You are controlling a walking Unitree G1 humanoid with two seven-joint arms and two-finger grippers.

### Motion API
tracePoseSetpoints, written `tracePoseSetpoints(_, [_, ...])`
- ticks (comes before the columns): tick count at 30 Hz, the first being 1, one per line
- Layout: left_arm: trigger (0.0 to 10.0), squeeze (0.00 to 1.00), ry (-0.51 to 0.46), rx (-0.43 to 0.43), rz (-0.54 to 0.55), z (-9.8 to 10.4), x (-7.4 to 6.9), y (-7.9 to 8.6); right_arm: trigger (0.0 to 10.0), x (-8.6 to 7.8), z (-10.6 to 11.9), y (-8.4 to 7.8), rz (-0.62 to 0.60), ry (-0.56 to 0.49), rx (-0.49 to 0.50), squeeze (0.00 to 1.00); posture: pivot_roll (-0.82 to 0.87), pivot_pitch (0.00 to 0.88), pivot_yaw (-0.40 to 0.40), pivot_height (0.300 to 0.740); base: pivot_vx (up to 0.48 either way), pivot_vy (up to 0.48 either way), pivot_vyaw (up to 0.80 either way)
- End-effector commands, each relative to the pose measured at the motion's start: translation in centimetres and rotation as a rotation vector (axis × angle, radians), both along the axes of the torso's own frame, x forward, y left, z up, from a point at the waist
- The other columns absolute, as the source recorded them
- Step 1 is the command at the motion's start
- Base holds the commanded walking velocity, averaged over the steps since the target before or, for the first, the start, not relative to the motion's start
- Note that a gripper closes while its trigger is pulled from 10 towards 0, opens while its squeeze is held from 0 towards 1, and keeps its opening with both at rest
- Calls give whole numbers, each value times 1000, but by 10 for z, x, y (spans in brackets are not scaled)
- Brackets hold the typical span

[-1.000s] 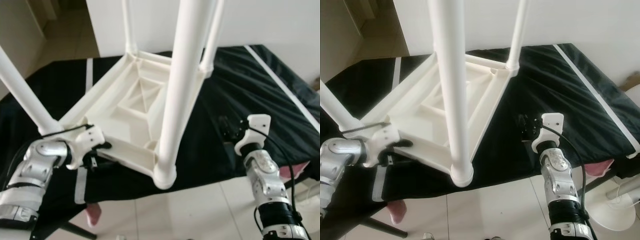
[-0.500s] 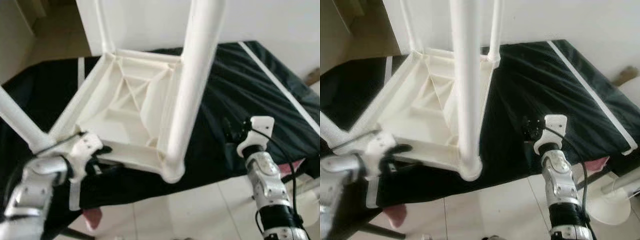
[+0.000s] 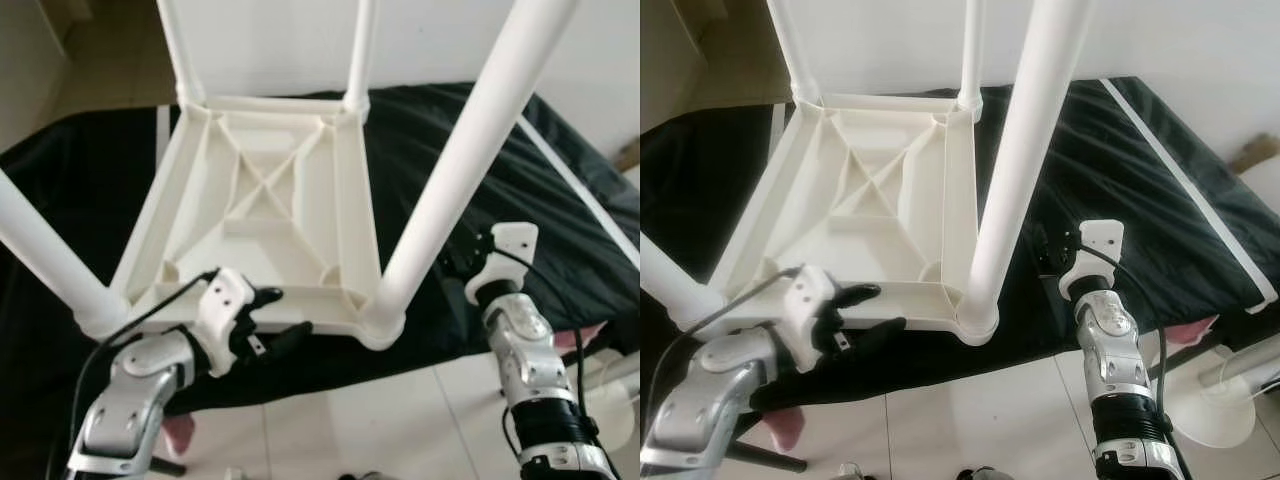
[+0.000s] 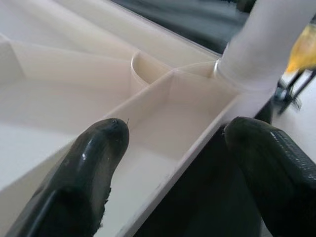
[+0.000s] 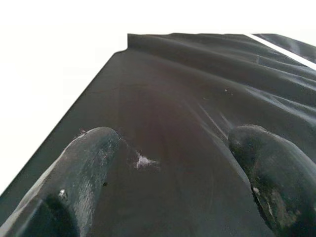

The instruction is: Building children table

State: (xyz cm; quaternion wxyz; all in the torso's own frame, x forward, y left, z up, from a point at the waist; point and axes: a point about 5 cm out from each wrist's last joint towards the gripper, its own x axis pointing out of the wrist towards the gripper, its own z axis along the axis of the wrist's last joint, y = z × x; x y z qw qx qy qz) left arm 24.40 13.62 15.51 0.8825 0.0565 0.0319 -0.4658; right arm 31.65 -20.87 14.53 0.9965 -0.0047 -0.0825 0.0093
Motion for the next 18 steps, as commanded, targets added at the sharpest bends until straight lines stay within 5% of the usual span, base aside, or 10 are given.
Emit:
tracePoseSetpoints(1, [10000,0,-54,-78,-11,12,-3,-6,10000,-8,-2,-8,-47,-20,36,0,58,115,-37,740,0,0,0])
tracePoseSetpoints(9, [10000,0,-73,-282,34,24,-2,-28,10000,-35,5,-12,-52,-129,79,0,33,116,-21,740,0,0,0])
tracePoseSetpoints(18, [10000,0,-110,-272,86,22,3,-38,10000,-63,-3,6,85,-82,40,0,-1,116,-19,740,0,0,0])
